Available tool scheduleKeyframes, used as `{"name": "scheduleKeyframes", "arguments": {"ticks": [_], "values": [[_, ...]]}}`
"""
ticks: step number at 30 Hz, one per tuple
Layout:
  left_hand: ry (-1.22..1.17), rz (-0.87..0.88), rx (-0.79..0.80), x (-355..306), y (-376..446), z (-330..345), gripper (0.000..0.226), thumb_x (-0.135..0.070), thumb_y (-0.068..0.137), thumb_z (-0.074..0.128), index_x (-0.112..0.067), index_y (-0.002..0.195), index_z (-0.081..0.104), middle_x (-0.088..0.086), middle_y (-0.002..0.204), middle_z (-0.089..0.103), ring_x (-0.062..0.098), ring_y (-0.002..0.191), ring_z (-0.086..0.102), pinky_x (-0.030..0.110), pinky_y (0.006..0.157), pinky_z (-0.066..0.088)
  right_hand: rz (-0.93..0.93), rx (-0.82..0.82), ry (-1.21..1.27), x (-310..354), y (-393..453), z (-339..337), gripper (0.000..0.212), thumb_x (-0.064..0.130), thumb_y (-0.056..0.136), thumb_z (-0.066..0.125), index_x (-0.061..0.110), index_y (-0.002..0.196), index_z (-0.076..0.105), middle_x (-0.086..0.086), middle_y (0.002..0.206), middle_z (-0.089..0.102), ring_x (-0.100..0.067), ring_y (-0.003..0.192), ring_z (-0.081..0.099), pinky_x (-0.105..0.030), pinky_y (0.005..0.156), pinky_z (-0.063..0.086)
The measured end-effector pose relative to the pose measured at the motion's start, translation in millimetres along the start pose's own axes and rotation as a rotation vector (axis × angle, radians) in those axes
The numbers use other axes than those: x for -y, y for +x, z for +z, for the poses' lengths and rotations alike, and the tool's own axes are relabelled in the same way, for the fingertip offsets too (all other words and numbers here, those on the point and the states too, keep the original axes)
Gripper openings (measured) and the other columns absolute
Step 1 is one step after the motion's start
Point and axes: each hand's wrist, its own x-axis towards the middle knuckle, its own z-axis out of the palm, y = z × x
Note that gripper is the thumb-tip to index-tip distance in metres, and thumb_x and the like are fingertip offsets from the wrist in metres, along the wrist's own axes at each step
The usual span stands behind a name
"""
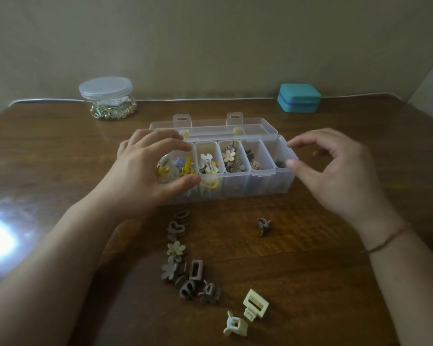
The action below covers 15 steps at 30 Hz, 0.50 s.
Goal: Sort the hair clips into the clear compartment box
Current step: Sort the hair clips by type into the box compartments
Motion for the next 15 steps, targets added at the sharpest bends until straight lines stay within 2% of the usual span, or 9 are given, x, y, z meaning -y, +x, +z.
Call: {"name": "scheduleKeyframes", "arguments": {"ticks": [2, 3, 4, 6, 8, 11, 13, 15], "values": [[0.001, -0.001, -0.005, 0, 0, 0, 0.064, -0.076, 0.073, 0.049, -0.036, 0.121, 0.061, -0.015, 0.134, 0.050, 0.014, 0.132, 0.034, 0.049, 0.105, 0.028, -0.088, -0.021, 0.028, 4, -2, -2, 0.015, 0.024, 0.085, 0.069, 0.024, 0.100, 0.067, 0.006, 0.101, 0.066, -0.008, 0.094, 0.058, -0.021, 0.075, 0.049], [0.002, 0.001, -0.009, 0, 0, 0, 0.063, -0.076, 0.073, 0.049, -0.036, 0.120, 0.061, -0.014, 0.134, 0.050, 0.014, 0.132, 0.035, 0.049, 0.105, 0.028, -0.164, 0.027, 0.069, 9, -4, -5, 0.013, 0.025, 0.085, 0.069, 0.023, 0.098, 0.066, 0.008, 0.096, 0.065, -0.005, 0.089, 0.058, -0.017, 0.072, 0.047], [0.003, 0.003, -0.011, 0, -1, 0, 0.063, -0.076, 0.073, 0.049, -0.036, 0.120, 0.061, -0.015, 0.134, 0.050, 0.013, 0.131, 0.035, 0.050, 0.105, 0.029, -0.239, 0.130, 0.106, 13, -6, -6, 0.014, 0.027, 0.084, 0.069, 0.023, 0.097, 0.065, 0.011, 0.092, 0.063, -0.003, 0.085, 0.058, -0.012, 0.070, 0.045], [0.002, 0.001, -0.009, 0, -1, 0, 0.063, -0.076, 0.073, 0.049, -0.036, 0.120, 0.061, -0.015, 0.134, 0.050, 0.013, 0.132, 0.034, 0.050, 0.106, 0.029, -0.324, 0.413, 0.125, 20, -10, -4, 0.019, 0.035, 0.084, 0.067, 0.027, 0.101, 0.066, 0.018, 0.095, 0.061, -0.002, 0.088, 0.060, -0.014, 0.072, 0.049], [0.003, -0.003, -0.004, 0, 0, 0, 0.064, -0.077, 0.073, 0.049, -0.036, 0.121, 0.060, -0.015, 0.135, 0.050, 0.013, 0.133, 0.033, 0.050, 0.105, 0.029, -0.304, 0.625, 0.044, 25, -13, 1, 0.023, 0.040, 0.083, 0.067, 0.035, 0.106, 0.065, 0.022, 0.104, 0.058, -0.003, 0.095, 0.059, -0.022, 0.078, 0.053], [0.006, -0.002, -0.005, 0, 0, 0, 0.064, -0.077, 0.073, 0.049, -0.036, 0.121, 0.060, -0.015, 0.135, 0.050, 0.014, 0.133, 0.033, 0.051, 0.106, 0.029, -0.277, 0.842, -0.094, 25, -14, 6, 0.021, 0.029, 0.087, 0.067, 0.040, 0.105, 0.063, 0.024, 0.109, 0.054, 0.000, 0.101, 0.055, -0.024, 0.084, 0.053], [0.008, 0.002, -0.007, 1, -1, 1, 0.064, -0.077, 0.073, 0.049, -0.036, 0.121, 0.060, -0.015, 0.135, 0.050, 0.014, 0.133, 0.033, 0.051, 0.106, 0.030, -0.299, 0.814, -0.012, 27, -13, 3, 0.019, 0.023, 0.088, 0.066, 0.034, 0.103, 0.067, 0.022, 0.104, 0.058, 0.001, 0.103, 0.056, -0.020, 0.086, 0.051], [0.007, 0.003, -0.010, 1, -1, 1, 0.064, -0.077, 0.073, 0.049, -0.036, 0.121, 0.061, -0.015, 0.134, 0.051, 0.014, 0.133, 0.033, 0.050, 0.105, 0.029, -0.304, 0.546, 0.158, 26, -10, -1, 0.018, 0.018, 0.086, 0.067, 0.021, 0.103, 0.069, 0.015, 0.102, 0.063, -0.007, 0.099, 0.061, -0.019, 0.083, 0.051]]}}
